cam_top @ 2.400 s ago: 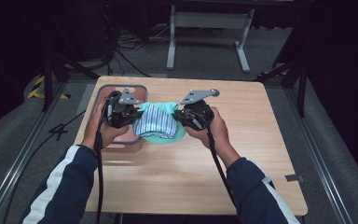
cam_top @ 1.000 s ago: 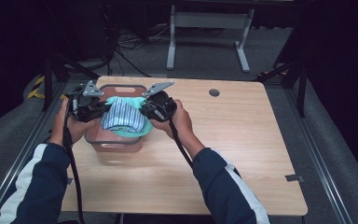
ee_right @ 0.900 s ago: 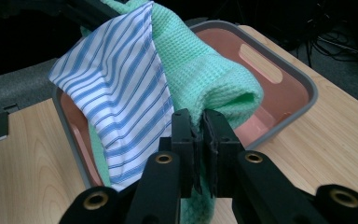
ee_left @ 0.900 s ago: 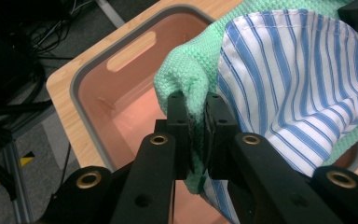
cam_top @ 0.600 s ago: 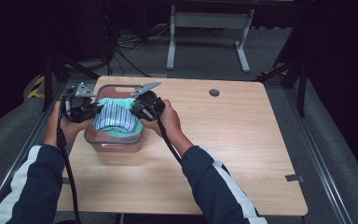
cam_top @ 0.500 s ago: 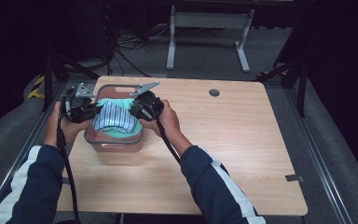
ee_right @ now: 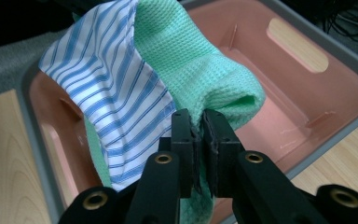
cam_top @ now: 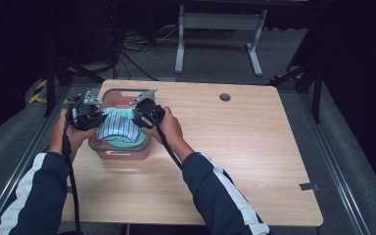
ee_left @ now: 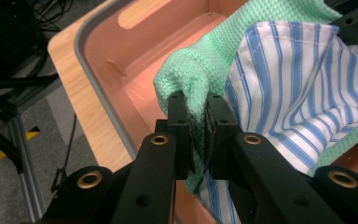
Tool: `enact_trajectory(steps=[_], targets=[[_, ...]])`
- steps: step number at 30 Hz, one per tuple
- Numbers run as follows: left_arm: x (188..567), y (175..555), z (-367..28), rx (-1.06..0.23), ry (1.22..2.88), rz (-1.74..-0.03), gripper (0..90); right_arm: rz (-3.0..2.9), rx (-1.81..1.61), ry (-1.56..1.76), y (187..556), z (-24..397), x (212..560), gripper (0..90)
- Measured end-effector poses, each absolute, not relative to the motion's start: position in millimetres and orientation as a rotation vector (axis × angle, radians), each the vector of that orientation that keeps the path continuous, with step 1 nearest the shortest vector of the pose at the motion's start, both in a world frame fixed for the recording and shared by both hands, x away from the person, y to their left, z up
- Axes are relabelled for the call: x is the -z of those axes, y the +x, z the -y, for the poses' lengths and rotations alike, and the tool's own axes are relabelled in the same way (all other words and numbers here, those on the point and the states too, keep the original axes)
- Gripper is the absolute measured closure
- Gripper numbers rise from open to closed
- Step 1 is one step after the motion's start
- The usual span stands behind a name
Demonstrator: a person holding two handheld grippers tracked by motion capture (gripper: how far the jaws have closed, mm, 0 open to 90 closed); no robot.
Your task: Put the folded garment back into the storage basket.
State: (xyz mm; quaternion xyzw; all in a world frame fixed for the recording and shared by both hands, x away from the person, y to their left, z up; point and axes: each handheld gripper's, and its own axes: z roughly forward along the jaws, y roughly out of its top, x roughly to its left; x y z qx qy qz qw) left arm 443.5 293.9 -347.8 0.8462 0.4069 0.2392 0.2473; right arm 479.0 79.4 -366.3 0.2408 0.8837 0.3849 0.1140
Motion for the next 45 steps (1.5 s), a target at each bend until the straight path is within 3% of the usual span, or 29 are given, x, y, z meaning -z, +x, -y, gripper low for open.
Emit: enact_trajectory(steps=[20, 34, 45], targets=[[377.3, 451.7, -290.8, -0.632, 2.407, -1.145, 82.1, -2.662, -0.997, 0.695, 484.3, -96.3, 391.3, 81.3], [376.3, 442.0, -290.8, -0.696, 2.330, -1.170, 62.8, -2.662, -0.972, 0.697, 482.0, -90.1, 393.4, 74.9], [362.2, 424.2, -284.7, -0.735, 2.250, -1.114, 55.9, -2.629, -1.013, 0.681, 474.3, -75.9, 382.6, 68.9]])
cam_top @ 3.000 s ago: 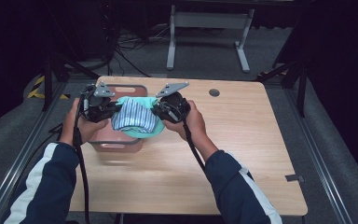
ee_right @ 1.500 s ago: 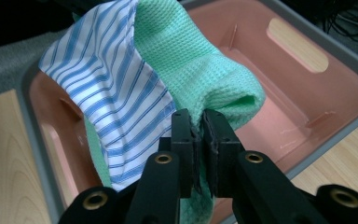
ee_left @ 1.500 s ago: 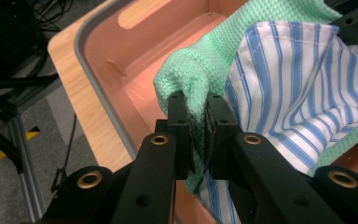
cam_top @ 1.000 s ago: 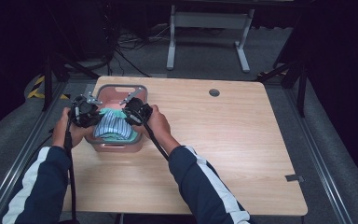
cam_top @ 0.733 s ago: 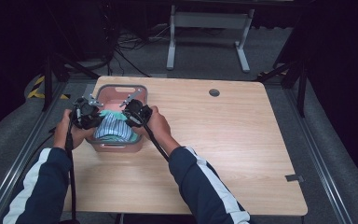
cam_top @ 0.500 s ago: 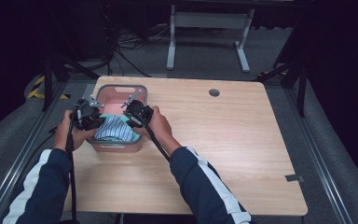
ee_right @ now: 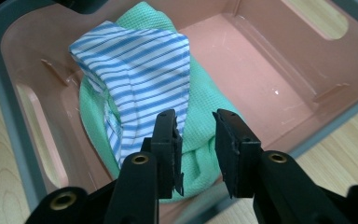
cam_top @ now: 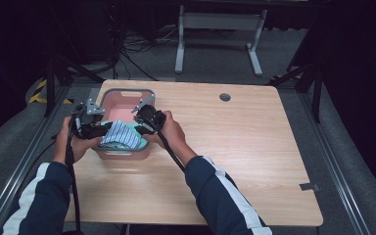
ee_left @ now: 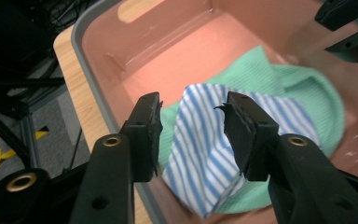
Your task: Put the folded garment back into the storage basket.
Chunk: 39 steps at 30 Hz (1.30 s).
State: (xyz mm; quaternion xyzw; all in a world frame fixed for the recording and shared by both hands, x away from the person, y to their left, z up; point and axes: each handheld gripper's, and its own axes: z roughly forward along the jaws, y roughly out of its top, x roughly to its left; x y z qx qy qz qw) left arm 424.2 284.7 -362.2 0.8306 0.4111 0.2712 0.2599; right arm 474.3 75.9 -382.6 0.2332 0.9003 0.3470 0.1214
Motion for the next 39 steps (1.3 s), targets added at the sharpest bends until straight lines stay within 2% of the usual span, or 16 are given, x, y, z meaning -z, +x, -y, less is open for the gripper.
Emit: enact_trajectory(steps=[9, 19, 26, 39], targets=[[352.3, 412.2, -268.8, -0.742, 2.218, -1.055, 51.2, -2.576, -1.031, 0.699, 468.9, -54.9, 372.1, 60.7], [348.7, 399.6, -248.0, -0.694, 2.193, -1.009, 38.1, -2.562, -1.016, 0.661, 459.4, -32.8, 364.3, 47.9], [346.9, 390.1, -237.1, -0.691, 2.167, -0.980, 32.1, -2.534, -0.973, 0.668, 454.3, -14.4, 360.7, 41.3], [348.7, 379.6, -219.8, -0.677, 2.171, -0.939, 26.7, -2.519, -0.924, 0.647, 443.7, 13.0, 358.1, 37.0]])
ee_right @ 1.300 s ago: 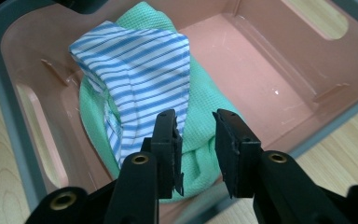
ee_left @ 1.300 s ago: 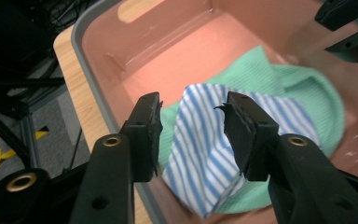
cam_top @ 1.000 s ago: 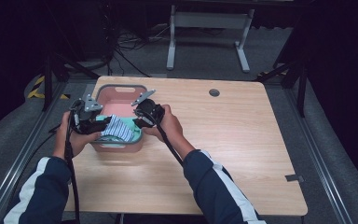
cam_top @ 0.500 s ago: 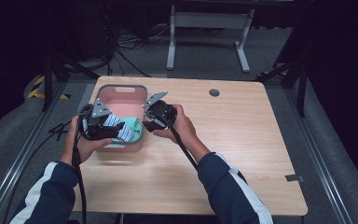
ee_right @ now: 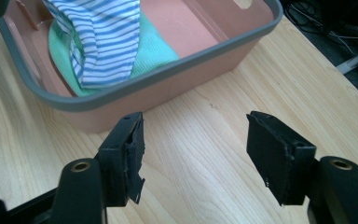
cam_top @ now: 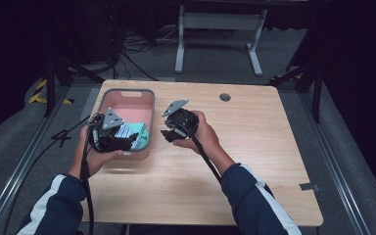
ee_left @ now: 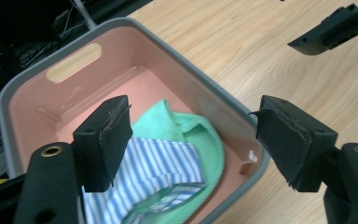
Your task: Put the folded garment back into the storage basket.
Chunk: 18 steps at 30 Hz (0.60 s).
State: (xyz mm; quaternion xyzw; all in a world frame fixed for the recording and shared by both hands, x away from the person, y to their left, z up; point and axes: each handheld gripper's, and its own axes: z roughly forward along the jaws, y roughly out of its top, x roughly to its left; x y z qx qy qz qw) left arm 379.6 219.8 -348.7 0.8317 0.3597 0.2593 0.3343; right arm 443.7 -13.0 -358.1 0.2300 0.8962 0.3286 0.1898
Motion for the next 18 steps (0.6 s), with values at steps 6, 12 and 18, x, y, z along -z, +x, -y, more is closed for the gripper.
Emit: enact_trajectory(steps=[6, 12, 18], targets=[[348.7, 373.9, -205.1, -0.683, 2.189, -0.882, 24.0, -2.506, -0.895, 0.642, 435.6, 32.1, 357.1, 35.0], [349.9, 365.8, -186.2, -0.673, 2.209, -0.809, 22.7, -2.496, -0.891, 0.643, 428.6, 48.9, 355.6, 34.1], [355.3, 359.8, -169.7, -0.652, 2.235, -0.758, 20.2, -2.497, -0.877, 0.640, 419.7, 69.1, 357.7, 33.5]])
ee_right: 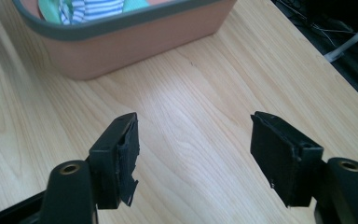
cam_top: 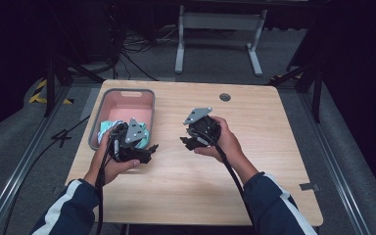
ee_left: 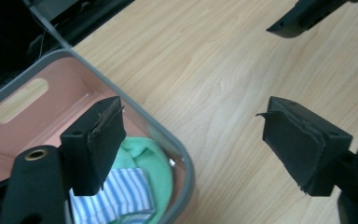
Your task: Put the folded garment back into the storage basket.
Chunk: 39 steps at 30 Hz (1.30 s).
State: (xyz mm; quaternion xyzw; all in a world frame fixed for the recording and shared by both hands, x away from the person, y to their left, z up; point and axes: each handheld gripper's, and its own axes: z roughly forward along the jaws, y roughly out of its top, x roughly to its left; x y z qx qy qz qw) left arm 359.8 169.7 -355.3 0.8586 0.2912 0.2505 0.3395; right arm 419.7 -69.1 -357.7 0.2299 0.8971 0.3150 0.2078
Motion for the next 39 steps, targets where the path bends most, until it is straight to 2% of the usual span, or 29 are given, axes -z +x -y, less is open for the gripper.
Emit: enact_trajectory(steps=[16, 32, 39], targets=[[385.1, 344.8, -138.3, -0.639, 2.313, -0.651, 17.9, -2.486, -0.812, 0.669, 399.3, 120.1, 372.7, 32.2], [426.1, 337.9, -124.6, -0.539, 2.383, -0.595, 17.8, -2.461, -0.791, 0.661, 369.0, 163.5, 401.4, 31.0], [441.4, 334.1, -120.2, -0.510, 2.419, -0.561, 17.6, -2.438, -0.780, 0.726, 358.8, 184.7, 419.6, 27.7]])
